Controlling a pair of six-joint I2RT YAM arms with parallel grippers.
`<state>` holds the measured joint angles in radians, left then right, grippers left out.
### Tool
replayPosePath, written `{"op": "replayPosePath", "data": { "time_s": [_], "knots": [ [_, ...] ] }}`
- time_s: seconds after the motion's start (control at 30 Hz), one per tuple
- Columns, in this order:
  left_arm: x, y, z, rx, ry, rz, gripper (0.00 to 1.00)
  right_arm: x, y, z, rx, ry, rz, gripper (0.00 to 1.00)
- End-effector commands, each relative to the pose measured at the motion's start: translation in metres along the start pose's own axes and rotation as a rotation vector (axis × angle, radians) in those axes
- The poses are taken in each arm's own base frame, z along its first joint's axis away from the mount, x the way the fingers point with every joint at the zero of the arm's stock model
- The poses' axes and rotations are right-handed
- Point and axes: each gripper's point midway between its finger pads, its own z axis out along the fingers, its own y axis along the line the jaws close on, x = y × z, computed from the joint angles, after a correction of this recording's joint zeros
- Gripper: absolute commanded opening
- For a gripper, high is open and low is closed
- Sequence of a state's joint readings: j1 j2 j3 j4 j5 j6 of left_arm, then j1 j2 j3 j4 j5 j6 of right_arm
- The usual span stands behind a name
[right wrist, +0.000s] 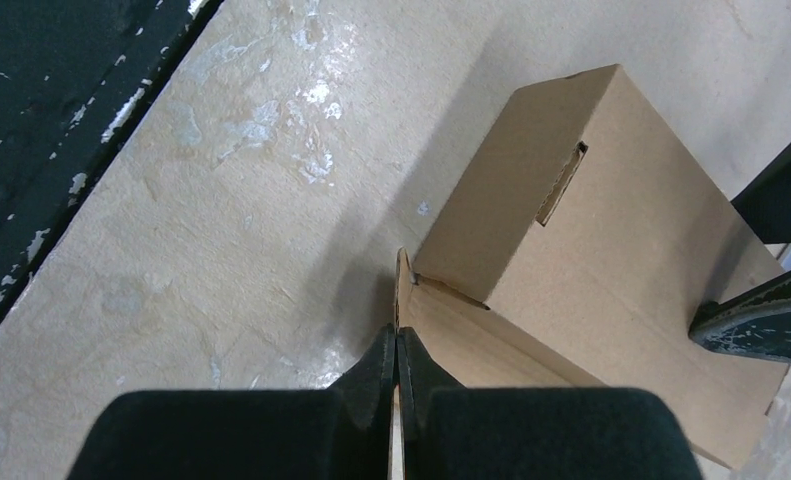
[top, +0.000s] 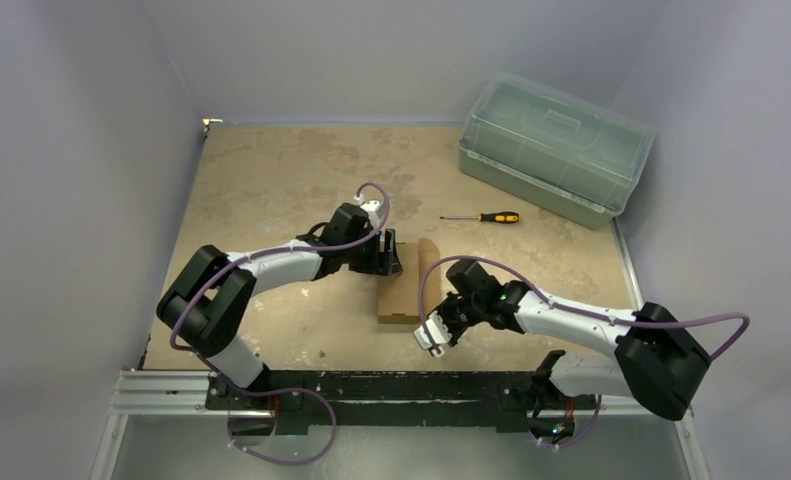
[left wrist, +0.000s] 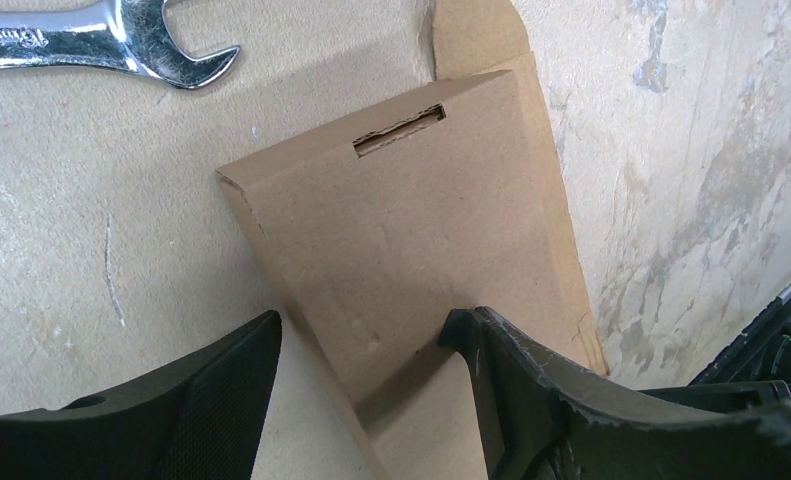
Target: Fold the paper box
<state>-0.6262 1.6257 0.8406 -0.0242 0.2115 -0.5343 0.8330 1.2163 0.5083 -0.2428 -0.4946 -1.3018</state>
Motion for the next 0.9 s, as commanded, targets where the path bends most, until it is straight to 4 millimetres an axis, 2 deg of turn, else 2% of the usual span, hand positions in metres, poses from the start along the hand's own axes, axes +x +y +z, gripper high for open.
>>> {"op": "replayPosePath", "data": {
  "time_s": [0.0,0.3,0.63,0.87],
  "knots": [
    [0.031,0.024,-0.002,-0.074,0.084,-0.031,0.66,-0.001,-0.007,-0.005,-0.024,0.021,0.021,0.00],
    [0.033,0.025,-0.005,-0.067,0.069,-0.059,0.66,0.011,-0.002,-0.003,-0.080,0.067,0.107,0.00],
    [0.034,0.023,-0.004,-0.053,0.061,-0.076,0.66,0.007,-0.005,-0.003,-0.019,0.037,0.111,0.25],
    [0.033,0.021,-0.003,-0.043,0.058,-0.084,0.66,0.002,-0.008,-0.005,-0.010,0.019,0.110,0.30]
  ]
}}
